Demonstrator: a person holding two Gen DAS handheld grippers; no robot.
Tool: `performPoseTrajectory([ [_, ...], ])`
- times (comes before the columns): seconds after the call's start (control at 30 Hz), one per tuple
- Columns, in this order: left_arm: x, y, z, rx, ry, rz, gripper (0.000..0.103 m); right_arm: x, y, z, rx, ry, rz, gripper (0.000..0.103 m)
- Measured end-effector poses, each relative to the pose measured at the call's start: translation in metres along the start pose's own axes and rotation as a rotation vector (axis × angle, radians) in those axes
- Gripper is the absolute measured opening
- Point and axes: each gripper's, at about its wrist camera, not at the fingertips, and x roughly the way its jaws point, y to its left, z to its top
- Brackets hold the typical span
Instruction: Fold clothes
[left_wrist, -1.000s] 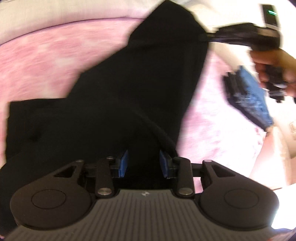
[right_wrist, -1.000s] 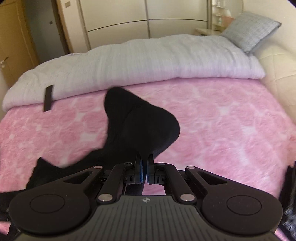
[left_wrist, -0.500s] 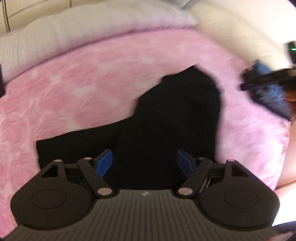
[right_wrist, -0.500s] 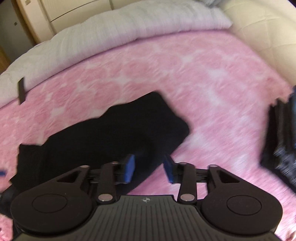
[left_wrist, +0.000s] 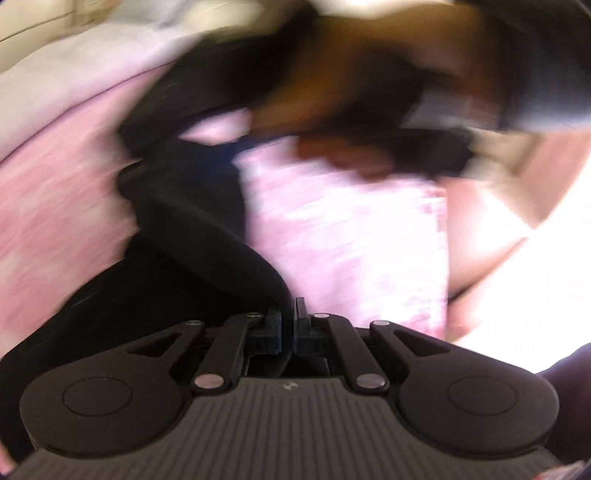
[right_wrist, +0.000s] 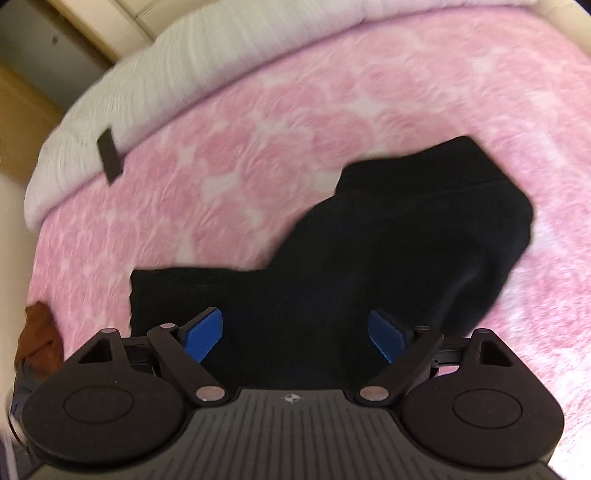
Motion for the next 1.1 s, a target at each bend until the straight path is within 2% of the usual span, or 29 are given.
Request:
performPoseTrajectory([
  [0.03, 0.005, -0.017, 0.002, 0.015, -0.007, -0.038, 0.002, 0.003, 0.004, 0.003, -0.012, 0.03, 0.0, 0.088],
  [0.07, 0.009, -0.029, 0.003, 0.02, -0.003, -0.07, 0.002, 0.01, 0.008, 0.002, -0.056, 0.076, -0.045, 0.086],
  [0.1, 0.013, -0.041, 0.004, 0.024, 0.001, -0.102, 0.002, 0.015, 0.009, -0.002, -0.099, 0.106, -0.109, 0.077],
  [0.13, 0.016, -0.051, 0.004, 0.025, 0.005, -0.132, 0.003, 0.02, 0.009, -0.006, -0.141, 0.135, -0.173, 0.057],
  [0.17, 0.015, -0.048, 0.003, 0.002, 0.007, -0.15, 0.006, 0.021, 0.004, -0.012, -0.169, 0.143, -0.229, 0.045],
  [0.23, 0.012, -0.043, 0.001, -0.044, 0.01, -0.184, 0.013, 0.014, -0.018, -0.024, -0.145, 0.141, -0.275, 0.001],
  [0.27, 0.01, -0.038, -0.001, -0.066, 0.011, -0.196, 0.023, 0.009, -0.032, -0.03, -0.118, 0.137, -0.288, 0.001],
  [0.33, 0.0, -0.005, -0.003, -0.108, -0.002, -0.165, 0.037, -0.006, -0.064, -0.043, -0.063, 0.115, -0.32, 0.001],
  [0.37, -0.004, 0.012, -0.004, -0.127, -0.006, -0.144, 0.039, -0.014, -0.079, -0.048, -0.035, 0.1, -0.336, 0.001],
  [0.4, -0.006, 0.035, -0.003, -0.135, 0.004, -0.093, 0.04, -0.022, -0.095, -0.054, -0.008, 0.085, -0.353, 0.001],
  [0.47, -0.007, 0.078, 0.002, -0.138, 0.034, 0.017, 0.051, -0.034, -0.127, -0.068, 0.072, 0.072, -0.37, 0.001],
  [0.53, 0.004, 0.121, 0.009, -0.136, 0.076, 0.109, 0.061, -0.042, -0.153, -0.084, 0.14, 0.067, -0.377, 0.0],
  [0.6, 0.025, 0.147, 0.019, -0.116, 0.127, 0.158, 0.064, -0.044, -0.173, -0.102, 0.187, 0.068, -0.382, 0.0],
  [0.67, 0.053, 0.165, 0.028, -0.091, 0.185, 0.144, 0.072, -0.04, -0.186, -0.121, 0.233, 0.077, -0.378, 0.0],
  [0.77, 0.098, 0.169, 0.023, -0.004, 0.307, 0.111, 0.072, -0.036, -0.2, -0.142, 0.307, 0.077, -0.353, 0.0],
  [0.87, 0.132, 0.165, 0.012, 0.174, 0.396, 0.155, 0.074, -0.037, -0.209, -0.152, 0.345, 0.064, -0.319, 0.0],
  [0.93, 0.141, 0.169, 0.007, 0.236, 0.417, 0.166, 0.074, -0.034, -0.212, -0.154, 0.346, 0.06, -0.304, 0.0],
  [1.1, 0.149, 0.19, -0.004, 0.277, 0.464, 0.167, 0.076, -0.027, -0.216, -0.147, 0.346, 0.054, -0.28, 0.001],
])
